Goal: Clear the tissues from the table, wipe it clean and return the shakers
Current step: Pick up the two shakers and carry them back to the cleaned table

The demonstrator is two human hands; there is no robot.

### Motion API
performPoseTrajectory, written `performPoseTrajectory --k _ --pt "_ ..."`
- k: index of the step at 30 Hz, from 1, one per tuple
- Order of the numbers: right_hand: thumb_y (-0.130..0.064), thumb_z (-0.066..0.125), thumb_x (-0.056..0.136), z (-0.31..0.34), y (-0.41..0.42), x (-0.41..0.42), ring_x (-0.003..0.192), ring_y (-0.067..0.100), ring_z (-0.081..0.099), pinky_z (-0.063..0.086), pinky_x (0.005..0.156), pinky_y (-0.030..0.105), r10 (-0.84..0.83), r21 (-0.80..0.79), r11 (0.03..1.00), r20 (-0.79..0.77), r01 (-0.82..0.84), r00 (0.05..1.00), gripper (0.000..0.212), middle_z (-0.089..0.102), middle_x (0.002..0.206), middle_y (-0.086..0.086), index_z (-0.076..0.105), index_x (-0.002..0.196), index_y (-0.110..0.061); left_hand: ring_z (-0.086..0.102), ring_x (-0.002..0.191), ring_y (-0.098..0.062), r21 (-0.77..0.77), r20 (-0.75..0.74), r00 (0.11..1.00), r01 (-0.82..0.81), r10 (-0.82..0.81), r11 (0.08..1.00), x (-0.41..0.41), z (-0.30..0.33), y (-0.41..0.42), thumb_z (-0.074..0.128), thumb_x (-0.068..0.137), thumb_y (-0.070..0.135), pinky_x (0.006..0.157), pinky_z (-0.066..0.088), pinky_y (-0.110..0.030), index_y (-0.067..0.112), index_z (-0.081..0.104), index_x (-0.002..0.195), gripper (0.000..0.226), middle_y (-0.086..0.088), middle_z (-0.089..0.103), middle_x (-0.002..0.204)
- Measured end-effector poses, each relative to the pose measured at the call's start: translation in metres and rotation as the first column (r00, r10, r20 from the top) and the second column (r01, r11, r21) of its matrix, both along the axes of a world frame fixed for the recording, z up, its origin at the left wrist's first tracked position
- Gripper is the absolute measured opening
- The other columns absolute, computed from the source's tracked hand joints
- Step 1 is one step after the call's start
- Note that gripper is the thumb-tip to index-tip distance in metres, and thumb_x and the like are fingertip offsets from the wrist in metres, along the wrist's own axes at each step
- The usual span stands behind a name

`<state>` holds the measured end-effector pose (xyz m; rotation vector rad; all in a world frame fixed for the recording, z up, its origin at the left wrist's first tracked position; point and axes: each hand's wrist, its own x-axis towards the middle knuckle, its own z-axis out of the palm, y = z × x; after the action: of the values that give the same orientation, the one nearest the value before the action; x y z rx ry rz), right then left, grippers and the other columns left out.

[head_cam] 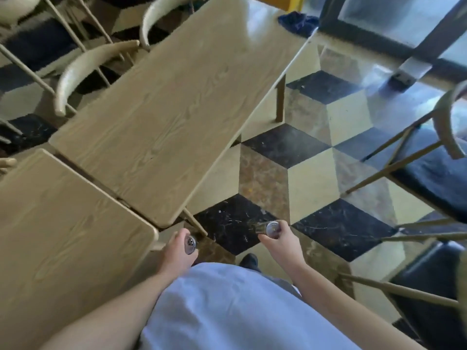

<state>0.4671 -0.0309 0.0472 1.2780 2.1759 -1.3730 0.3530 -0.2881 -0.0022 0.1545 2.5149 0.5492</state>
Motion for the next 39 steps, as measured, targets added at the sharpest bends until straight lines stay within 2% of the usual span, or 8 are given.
performPoseTrajectory --k 6,13,20,25,27,30,34,39 --pt "-0.041 0.070 0.082 -0.006 0.034 0.019 0.075 0.004 0.064 0.050 0.058 0.022 -0.123 -0.022 0.992 0.031 0.124 0.992 0.031 0.067 0.093 -0.013 0.051 0.105 -0.032 0.061 0.095 -0.028 -0.015 -0.005 0.985 0.175 -0.175 0.984 -0.025 0.019 0.081 0.070 0.079 0.036 0.077 0.048 -0.036 0.029 0.049 0.112 0.040 0.006 0.051 0.108" --pt "-0.040 0.071 0.074 -0.016 0.093 0.027 0.078 0.005 0.064 0.056 0.073 0.030 -0.313 -0.010 0.949 0.080 0.315 0.946 0.025 0.067 0.086 -0.017 0.054 0.092 -0.035 0.061 0.088 -0.023 0.006 0.059 0.933 0.356 -0.356 0.934 -0.056 0.009 0.170 0.065 0.078 0.040 0.077 0.054 -0.039 0.037 0.044 0.106 0.035 0.009 0.049 0.107" --pt "-0.044 0.074 0.074 -0.029 0.166 -0.011 0.080 0.004 0.063 0.058 0.075 0.030 -0.400 -0.021 0.914 0.108 0.404 0.910 0.027 0.066 0.088 -0.020 0.052 0.089 -0.042 0.058 0.088 -0.023 0.045 0.095 0.930 0.351 -0.354 0.935 -0.126 -0.007 0.266 0.069 0.077 0.034 0.078 0.053 -0.040 0.033 0.047 0.096 0.029 0.006 0.052 0.099" --pt "-0.042 0.077 0.082 -0.024 0.230 -0.053 0.086 0.006 0.059 0.051 0.067 0.017 -0.408 -0.026 0.907 0.180 0.420 0.895 0.044 0.063 0.104 -0.011 0.049 0.115 -0.035 0.060 0.084 -0.023 0.063 0.196 0.933 0.295 -0.301 0.954 -0.183 -0.009 0.329 0.070 0.069 0.033 0.072 0.051 -0.035 0.033 0.045 0.088 0.031 0.003 0.060 0.093" --pt "-0.042 0.077 0.082 -0.026 0.250 -0.064 0.090 0.009 0.061 0.053 0.071 0.019 -0.404 -0.013 0.909 0.221 0.417 0.888 0.046 0.064 0.108 -0.009 0.051 0.118 -0.031 0.060 0.086 -0.023 0.074 0.212 0.927 0.299 -0.308 0.951 -0.202 -0.010 0.347 0.073 0.070 0.032 0.074 0.051 -0.036 0.031 0.048 0.093 0.034 0.003 0.061 0.095" --pt "-0.041 0.076 0.081 -0.029 0.277 -0.078 0.093 0.013 0.062 0.052 0.082 0.028 -0.401 -0.006 0.909 0.261 0.417 0.878 0.046 0.067 0.108 -0.005 0.054 0.118 -0.027 0.062 0.082 -0.023 0.081 0.223 0.954 0.187 -0.201 0.979 -0.230 -0.013 0.367 0.072 0.063 0.035 0.074 0.056 -0.039 0.032 0.048 0.089 0.035 0.006 0.062 0.090" --pt "-0.040 0.076 0.082 -0.021 0.316 -0.113 0.097 0.016 0.060 0.046 0.083 0.029 -0.414 -0.019 0.904 0.218 0.428 0.884 0.043 0.064 0.108 -0.005 0.052 0.117 -0.029 0.063 0.078 -0.022 0.087 0.247 0.969 -0.042 0.019 0.995 -0.255 -0.011 0.385 0.069 0.063 0.037 0.070 0.058 -0.040 0.031 0.048 0.090 0.035 0.006 0.061 0.089" --pt "-0.039 0.078 0.078 -0.024 0.379 -0.156 0.088 0.009 0.060 0.044 0.078 0.030 -0.225 -0.106 0.961 0.230 0.254 0.947 0.037 0.067 0.102 -0.006 0.059 0.106 -0.026 0.061 0.078 -0.024 0.028 0.250 0.949 -0.206 0.193 0.978 -0.268 -0.009 0.396 0.079 0.072 0.027 0.060 0.045 -0.031 0.023 0.051 0.098 0.039 -0.001 0.064 0.094"
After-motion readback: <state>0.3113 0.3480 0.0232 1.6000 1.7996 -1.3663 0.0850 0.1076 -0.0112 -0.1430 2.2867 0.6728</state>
